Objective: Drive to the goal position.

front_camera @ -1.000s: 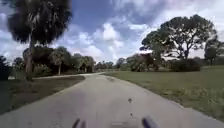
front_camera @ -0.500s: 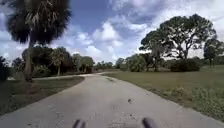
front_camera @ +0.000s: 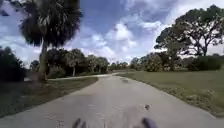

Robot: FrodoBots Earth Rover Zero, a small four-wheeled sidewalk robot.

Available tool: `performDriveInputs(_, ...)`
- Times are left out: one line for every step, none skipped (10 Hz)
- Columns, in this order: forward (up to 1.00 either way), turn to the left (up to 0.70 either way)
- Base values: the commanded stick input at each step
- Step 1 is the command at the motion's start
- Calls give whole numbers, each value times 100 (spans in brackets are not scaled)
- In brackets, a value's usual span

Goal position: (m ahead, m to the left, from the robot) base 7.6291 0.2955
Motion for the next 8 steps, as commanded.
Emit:
performDriveInputs(69, 3)
performDriveInputs(69, 3)
performDriveInputs(69, 3)
performDriveInputs(69, 3)
performDriveInputs(69, 3)
performDriveInputs(69, 3)
performDriveInputs(69, 3)
performDriveInputs(69, 3)
